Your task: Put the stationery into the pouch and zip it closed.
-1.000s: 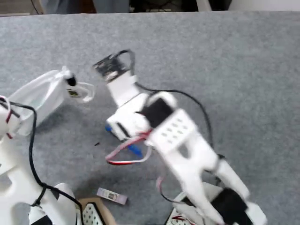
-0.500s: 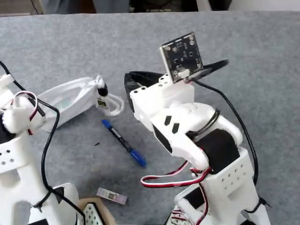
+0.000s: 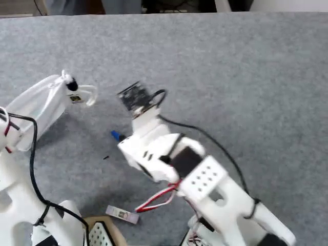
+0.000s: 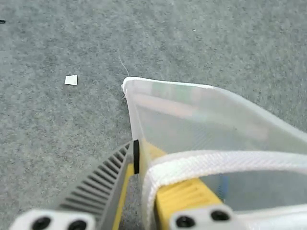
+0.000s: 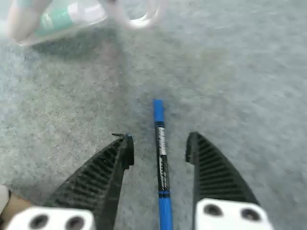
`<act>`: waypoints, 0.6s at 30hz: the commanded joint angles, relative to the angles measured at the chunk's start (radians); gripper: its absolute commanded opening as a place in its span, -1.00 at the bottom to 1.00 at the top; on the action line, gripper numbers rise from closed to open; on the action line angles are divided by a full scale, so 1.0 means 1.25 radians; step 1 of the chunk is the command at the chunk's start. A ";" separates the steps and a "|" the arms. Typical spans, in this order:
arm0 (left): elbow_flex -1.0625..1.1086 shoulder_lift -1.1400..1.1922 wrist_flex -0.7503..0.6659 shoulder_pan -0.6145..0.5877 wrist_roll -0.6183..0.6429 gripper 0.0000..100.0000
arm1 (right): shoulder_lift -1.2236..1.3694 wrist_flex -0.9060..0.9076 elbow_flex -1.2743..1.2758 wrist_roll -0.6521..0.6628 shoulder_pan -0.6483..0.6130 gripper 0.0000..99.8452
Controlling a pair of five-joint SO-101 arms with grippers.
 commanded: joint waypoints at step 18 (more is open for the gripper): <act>-0.040 -0.020 0.000 -0.012 0.011 -0.94 | 0.628 -0.131 -0.320 -0.011 0.004 -0.58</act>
